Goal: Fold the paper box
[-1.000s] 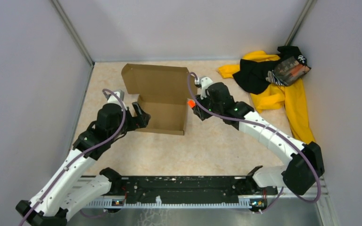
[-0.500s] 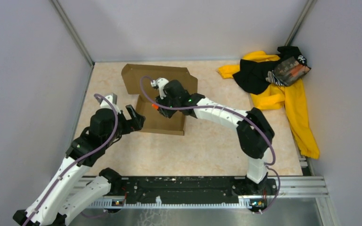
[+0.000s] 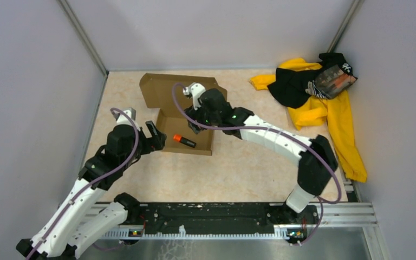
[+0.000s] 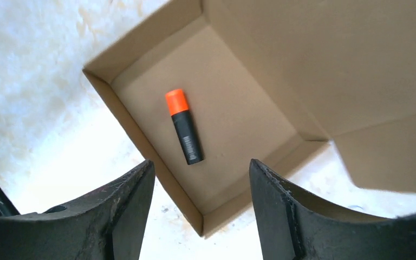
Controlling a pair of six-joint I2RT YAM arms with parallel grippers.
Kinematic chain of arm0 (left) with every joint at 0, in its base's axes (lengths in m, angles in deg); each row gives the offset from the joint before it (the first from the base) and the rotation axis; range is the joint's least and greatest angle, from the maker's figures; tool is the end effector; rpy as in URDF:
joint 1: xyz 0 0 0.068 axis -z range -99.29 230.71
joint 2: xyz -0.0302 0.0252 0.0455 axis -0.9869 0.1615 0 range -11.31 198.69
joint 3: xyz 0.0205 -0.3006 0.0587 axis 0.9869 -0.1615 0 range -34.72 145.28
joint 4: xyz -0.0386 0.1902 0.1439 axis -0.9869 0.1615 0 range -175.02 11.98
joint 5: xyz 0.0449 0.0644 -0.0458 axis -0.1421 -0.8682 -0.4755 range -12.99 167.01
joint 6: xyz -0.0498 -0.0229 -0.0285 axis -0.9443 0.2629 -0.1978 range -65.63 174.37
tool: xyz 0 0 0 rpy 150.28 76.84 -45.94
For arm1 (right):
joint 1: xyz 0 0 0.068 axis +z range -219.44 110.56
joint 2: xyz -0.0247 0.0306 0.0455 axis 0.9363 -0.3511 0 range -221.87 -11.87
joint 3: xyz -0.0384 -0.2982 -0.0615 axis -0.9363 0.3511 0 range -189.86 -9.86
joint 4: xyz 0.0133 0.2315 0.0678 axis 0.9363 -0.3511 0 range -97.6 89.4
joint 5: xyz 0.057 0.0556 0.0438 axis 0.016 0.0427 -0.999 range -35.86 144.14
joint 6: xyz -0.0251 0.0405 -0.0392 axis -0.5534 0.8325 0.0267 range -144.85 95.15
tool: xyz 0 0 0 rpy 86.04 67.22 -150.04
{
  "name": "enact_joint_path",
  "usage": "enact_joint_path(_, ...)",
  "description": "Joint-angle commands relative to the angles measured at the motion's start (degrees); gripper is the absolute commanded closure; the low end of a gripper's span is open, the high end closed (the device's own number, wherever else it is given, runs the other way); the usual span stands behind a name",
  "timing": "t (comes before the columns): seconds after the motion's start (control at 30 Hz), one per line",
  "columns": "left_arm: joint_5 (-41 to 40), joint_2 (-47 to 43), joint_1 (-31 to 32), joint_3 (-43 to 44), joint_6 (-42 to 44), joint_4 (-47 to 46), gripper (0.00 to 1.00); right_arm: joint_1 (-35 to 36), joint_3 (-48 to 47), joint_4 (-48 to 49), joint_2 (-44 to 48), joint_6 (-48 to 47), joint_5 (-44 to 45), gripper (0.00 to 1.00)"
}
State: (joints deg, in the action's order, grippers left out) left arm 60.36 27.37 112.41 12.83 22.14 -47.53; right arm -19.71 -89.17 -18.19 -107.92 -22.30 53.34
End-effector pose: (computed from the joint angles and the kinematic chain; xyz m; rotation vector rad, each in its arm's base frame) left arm 0.0941 -0.0425 0.3374 -0.1886 2.0619 -0.3922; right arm 0.2467 0.2924 0.3360 -0.8960 2.0311 0.5304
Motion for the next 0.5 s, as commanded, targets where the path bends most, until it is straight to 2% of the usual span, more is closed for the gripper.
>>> enact_joint_path(0.0, -3.9, 3.3, -0.5, -1.1, 1.9, -3.6, 0.01, 0.2, 1.0, -4.0, 9.1, 2.0, 8.5, 0.36)
enact_joint_path(0.13, -6.7, 11.1, -3.3, 1.5, 1.4, -3.9, 0.01, 0.2, 5.3, -6.0, 11.3, 7.5, 14.4, 0.36)
enact_joint_path(0.3, -9.9, 17.7, -5.9, 1.7, -0.6, -9.3, 0.01, 0.0, 13.6, 0.4, 13.6, 12.1, 21.6, 0.31)
enact_joint_path(0.37, -10.8, 19.5, -6.7, 0.0, -0.4, -13.3, 0.02, -0.6, 15.0, 2.1, 12.8, 13.1, 22.0, 0.36)
enact_joint_path(0.47, -12.6, 24.1, -7.4, -0.1, 0.1, -14.9, 0.09, -1.2, 15.2, 3.6, 10.2, 14.2, 22.6, 0.39)
